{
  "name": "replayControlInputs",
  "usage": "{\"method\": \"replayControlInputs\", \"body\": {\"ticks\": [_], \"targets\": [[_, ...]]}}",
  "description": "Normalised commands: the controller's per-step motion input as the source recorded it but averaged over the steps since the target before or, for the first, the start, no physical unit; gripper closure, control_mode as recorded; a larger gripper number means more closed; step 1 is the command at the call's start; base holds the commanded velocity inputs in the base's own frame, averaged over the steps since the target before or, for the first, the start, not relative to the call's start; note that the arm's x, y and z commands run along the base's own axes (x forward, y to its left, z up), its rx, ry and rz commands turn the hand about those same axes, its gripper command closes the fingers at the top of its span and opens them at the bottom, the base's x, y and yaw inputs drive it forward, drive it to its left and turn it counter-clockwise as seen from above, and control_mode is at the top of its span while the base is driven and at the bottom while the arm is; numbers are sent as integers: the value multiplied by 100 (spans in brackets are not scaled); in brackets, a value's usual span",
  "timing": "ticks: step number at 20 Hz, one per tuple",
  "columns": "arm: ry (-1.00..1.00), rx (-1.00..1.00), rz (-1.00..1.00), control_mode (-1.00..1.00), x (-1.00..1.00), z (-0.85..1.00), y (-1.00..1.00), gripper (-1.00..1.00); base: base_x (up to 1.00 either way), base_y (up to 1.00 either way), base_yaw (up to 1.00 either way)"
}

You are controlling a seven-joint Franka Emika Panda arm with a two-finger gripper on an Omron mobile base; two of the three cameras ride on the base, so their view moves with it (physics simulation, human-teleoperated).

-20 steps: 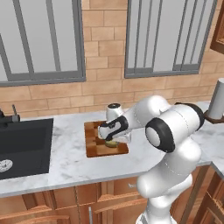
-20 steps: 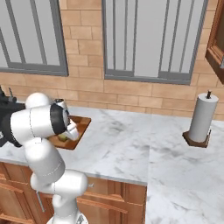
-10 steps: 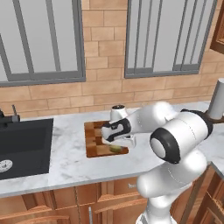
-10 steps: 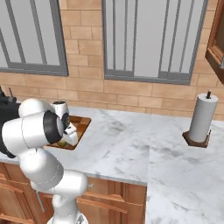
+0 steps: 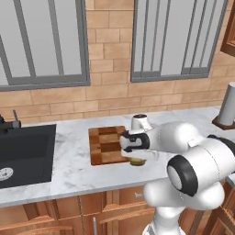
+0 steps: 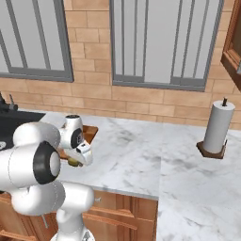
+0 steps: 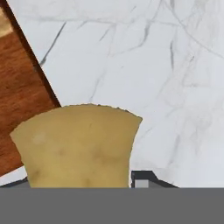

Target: Pick up the sponge from the counter and clean the cutting board by briefly scrubbing or pressing down on the cutting board. Once finished, release the sponge.

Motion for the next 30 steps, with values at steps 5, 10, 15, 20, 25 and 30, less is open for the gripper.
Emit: {"method": "replayControlInputs", "body": {"ticks": [5, 10, 15, 20, 25, 30], "targets": [[0, 0, -1, -100, -4, 0, -100, 100, 0, 0, 0], [0, 0, -1, -100, 8, 0, -89, 100, 0, 0, 0], [0, 0, 0, -100, 54, 0, -42, 100, 0, 0, 0], [-1, 0, 0, -100, 46, 0, -34, 100, 0, 0, 0], [0, 0, 0, -100, 10, 0, -20, -100, 0, 0, 0], [0, 0, 0, -100, -3, 0, -25, -100, 0, 0, 0]]}}
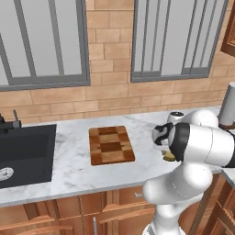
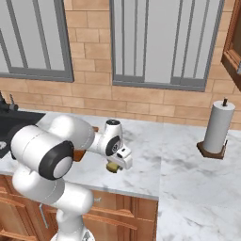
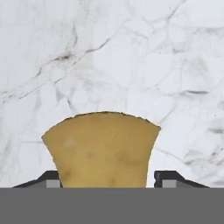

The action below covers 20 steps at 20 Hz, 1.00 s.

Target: Pick up the sponge from the counter and clean the cutting board by briefly scrubbing or pressing down on the cutting board. Once finished, release the sponge.

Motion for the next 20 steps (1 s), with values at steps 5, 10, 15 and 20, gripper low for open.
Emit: {"method": "replayControlInputs", "body": {"ticks": [5, 10, 15, 20], "targets": [[0, 0, -2, -100, 0, 1, -6, -100, 0, 0, 0], [-2, 0, 0, -100, -1, 29, -4, -100, 0, 0, 0], [-9, 0, 0, -100, -49, 73, 2, -100, 0, 0, 0], [-16, 0, 0, -100, -72, 74, 1, -100, 0, 0, 0]]}}
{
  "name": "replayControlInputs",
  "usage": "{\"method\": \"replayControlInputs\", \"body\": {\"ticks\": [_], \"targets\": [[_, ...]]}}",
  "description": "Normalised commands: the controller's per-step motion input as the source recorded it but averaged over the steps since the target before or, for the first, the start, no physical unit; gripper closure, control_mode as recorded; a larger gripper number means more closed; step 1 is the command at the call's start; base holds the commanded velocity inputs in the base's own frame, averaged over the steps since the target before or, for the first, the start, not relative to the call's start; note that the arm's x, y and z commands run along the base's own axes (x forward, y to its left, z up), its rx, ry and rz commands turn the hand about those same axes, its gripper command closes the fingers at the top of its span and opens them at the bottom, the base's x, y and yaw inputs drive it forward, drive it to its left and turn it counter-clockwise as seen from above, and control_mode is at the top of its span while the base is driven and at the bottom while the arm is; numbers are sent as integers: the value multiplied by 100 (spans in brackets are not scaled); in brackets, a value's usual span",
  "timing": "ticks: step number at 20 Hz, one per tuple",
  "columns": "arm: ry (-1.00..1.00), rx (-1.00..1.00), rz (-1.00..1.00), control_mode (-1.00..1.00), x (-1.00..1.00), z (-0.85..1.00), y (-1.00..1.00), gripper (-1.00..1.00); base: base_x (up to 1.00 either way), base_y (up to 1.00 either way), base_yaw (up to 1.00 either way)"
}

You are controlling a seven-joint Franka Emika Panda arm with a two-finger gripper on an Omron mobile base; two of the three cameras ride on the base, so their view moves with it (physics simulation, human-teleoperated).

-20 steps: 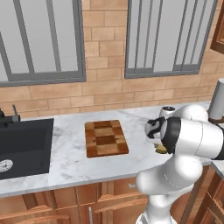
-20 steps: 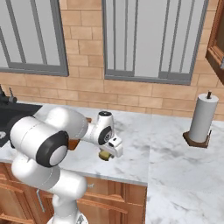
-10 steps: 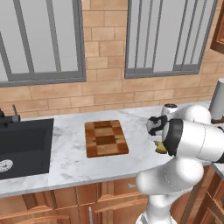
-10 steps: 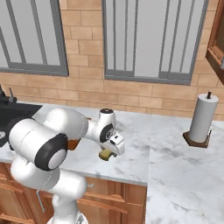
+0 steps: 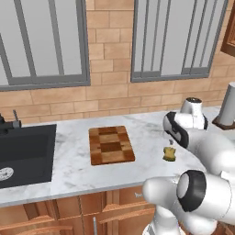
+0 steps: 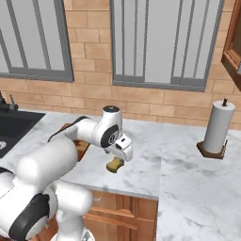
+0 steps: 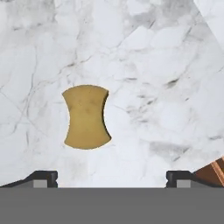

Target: Pick up the sponge from the counter and clean the cutting board by briefly scrubbing or pressing down on the cutting board. Once finished, release the sponge.

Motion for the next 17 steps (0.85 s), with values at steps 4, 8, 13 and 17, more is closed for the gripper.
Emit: {"method": "replayControlInputs", "body": {"ticks": [4, 8, 13, 17], "targets": [[-15, 0, 1, -100, -100, 57, 6, -100, 0, 0, 0], [-15, 0, 4, -100, -100, 65, 0, -100, 0, 0, 0], [-13, 0, 9, -100, -85, 56, 5, -100, 0, 0, 0], [-12, 0, 11, -100, -66, 41, 14, -100, 0, 0, 0]]}}
